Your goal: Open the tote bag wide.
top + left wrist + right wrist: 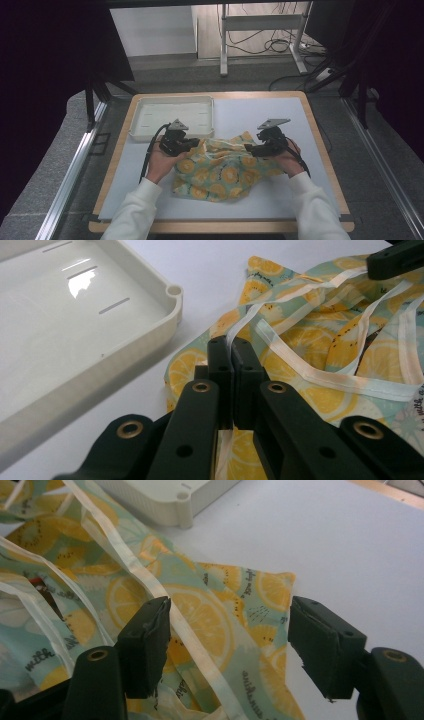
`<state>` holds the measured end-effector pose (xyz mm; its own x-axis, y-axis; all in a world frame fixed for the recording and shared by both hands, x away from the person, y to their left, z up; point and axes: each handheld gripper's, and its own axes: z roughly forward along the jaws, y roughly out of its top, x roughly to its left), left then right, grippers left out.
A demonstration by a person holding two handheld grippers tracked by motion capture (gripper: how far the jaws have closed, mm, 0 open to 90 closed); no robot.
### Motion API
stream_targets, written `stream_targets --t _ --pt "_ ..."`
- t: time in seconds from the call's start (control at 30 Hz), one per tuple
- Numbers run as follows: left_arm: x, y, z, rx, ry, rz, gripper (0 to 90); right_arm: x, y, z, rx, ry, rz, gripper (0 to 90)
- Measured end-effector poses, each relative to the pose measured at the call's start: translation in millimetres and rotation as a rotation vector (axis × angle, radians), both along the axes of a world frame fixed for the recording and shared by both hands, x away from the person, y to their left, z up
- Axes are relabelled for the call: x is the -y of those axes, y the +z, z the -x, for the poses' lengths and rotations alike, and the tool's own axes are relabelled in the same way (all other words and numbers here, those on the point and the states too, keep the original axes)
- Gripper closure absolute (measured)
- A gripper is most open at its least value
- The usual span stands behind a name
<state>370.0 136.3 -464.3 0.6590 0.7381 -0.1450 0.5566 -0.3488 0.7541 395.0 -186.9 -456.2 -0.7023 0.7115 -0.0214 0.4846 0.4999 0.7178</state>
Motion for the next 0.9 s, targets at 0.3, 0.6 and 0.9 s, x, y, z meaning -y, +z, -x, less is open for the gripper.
stream_targets --t 0.3,0.6,0.9 --pt "-0.9 -0.1 -0.5 -0.001 0.003 0.001 89.6 -6.1 -7.5 -0.7 -0.030 0.047 0.026 38.7" --pt "-2.5 0.0 -0.9 -0.002 0.005 0.004 89.6 -9.4 -11.9 0.2 -0.031 0.061 0.052 40.8" --pt "-3.0 0.3 -0.9 -0.002 0.004 0.005 89.5 -11.4 -14.6 0.7 -0.043 0.070 0.067 47.0"
